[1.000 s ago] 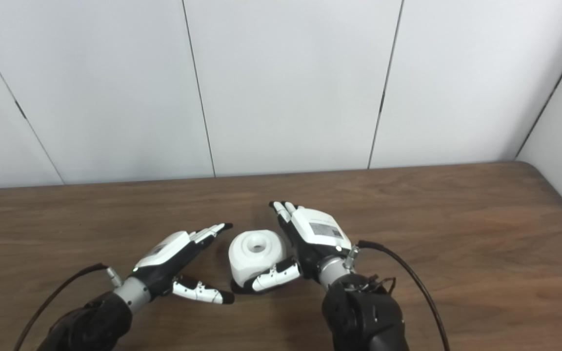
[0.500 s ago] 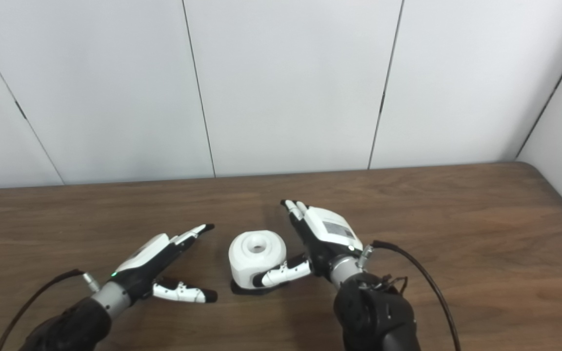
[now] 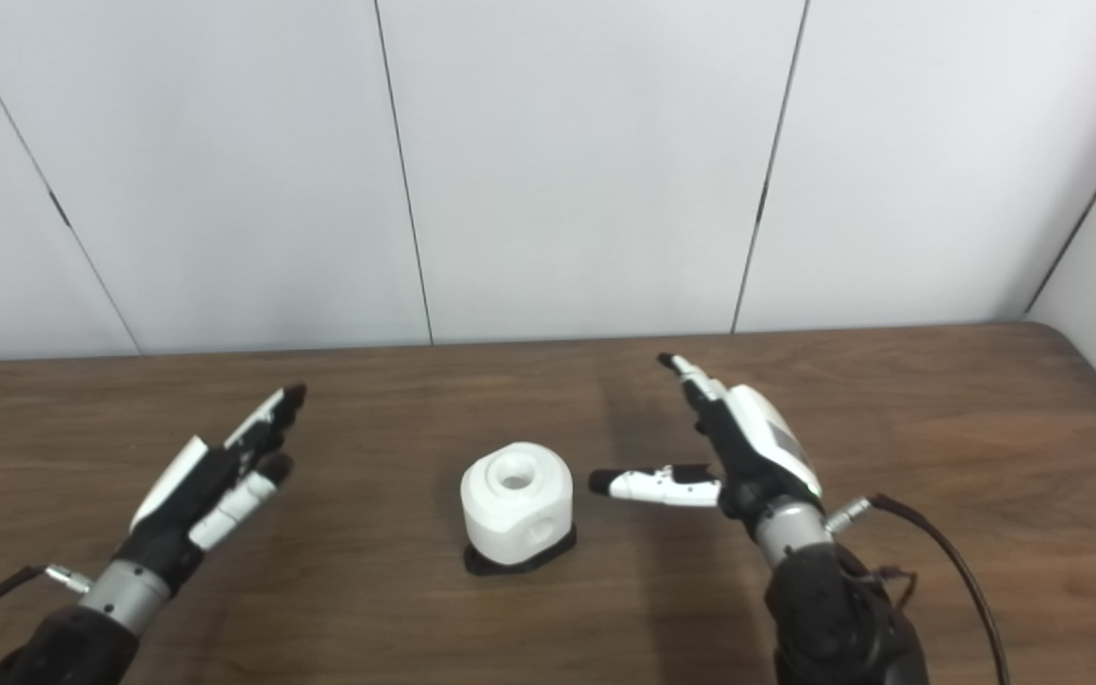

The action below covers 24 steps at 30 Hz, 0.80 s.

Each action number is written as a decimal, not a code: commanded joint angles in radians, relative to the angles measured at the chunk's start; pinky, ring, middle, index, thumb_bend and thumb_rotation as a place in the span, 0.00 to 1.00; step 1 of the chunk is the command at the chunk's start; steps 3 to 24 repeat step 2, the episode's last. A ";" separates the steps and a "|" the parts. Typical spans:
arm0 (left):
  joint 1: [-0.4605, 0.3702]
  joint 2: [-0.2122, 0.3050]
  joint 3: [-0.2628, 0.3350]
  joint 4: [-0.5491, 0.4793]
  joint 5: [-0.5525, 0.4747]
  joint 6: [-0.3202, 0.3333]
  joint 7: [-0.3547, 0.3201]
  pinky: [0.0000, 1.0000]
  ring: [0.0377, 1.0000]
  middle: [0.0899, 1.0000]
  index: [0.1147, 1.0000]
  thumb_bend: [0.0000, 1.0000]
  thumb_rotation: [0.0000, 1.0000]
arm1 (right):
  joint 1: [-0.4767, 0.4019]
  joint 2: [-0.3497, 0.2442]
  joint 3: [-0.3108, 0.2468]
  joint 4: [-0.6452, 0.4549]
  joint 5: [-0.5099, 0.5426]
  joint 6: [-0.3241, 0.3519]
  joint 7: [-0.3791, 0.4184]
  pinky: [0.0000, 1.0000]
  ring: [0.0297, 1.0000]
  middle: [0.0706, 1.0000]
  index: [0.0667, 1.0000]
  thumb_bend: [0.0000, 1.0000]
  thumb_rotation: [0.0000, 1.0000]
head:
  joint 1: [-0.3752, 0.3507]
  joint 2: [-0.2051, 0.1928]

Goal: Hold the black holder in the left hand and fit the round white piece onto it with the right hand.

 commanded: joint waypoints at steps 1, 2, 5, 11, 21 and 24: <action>-0.048 0.015 0.044 -0.013 -0.057 -0.017 0.028 1.00 1.00 1.00 1.00 0.79 0.89 | -0.003 -0.017 -0.010 -0.001 0.025 -0.059 -0.098 0.75 0.90 0.93 0.92 1.00 0.61 | 0.000 -0.003; -0.050 0.013 0.058 0.012 -0.073 -0.033 0.034 1.00 1.00 1.00 1.00 0.82 0.89 | 0.005 -0.024 -0.007 0.011 0.028 -0.073 -0.130 0.73 0.89 0.92 0.91 1.00 0.65 | -0.004 -0.007; -0.050 0.013 0.058 0.012 -0.073 -0.033 0.034 1.00 1.00 1.00 1.00 0.82 0.89 | 0.005 -0.024 -0.007 0.011 0.028 -0.073 -0.130 0.73 0.89 0.92 0.91 1.00 0.65 | -0.004 -0.007; -0.050 0.013 0.058 0.012 -0.073 -0.033 0.034 1.00 1.00 1.00 1.00 0.82 0.89 | 0.005 -0.024 -0.007 0.011 0.028 -0.073 -0.130 0.73 0.89 0.92 0.91 1.00 0.65 | -0.004 -0.007; -0.050 0.013 0.058 0.012 -0.073 -0.033 0.034 1.00 1.00 1.00 1.00 0.82 0.89 | 0.005 -0.024 -0.007 0.011 0.028 -0.073 -0.130 0.73 0.89 0.92 0.91 1.00 0.65 | -0.004 -0.007; -0.050 0.013 0.058 0.012 -0.073 -0.033 0.034 1.00 1.00 1.00 1.00 0.82 0.89 | 0.005 -0.024 -0.007 0.011 0.028 -0.073 -0.130 0.73 0.89 0.92 0.91 1.00 0.65 | -0.004 -0.007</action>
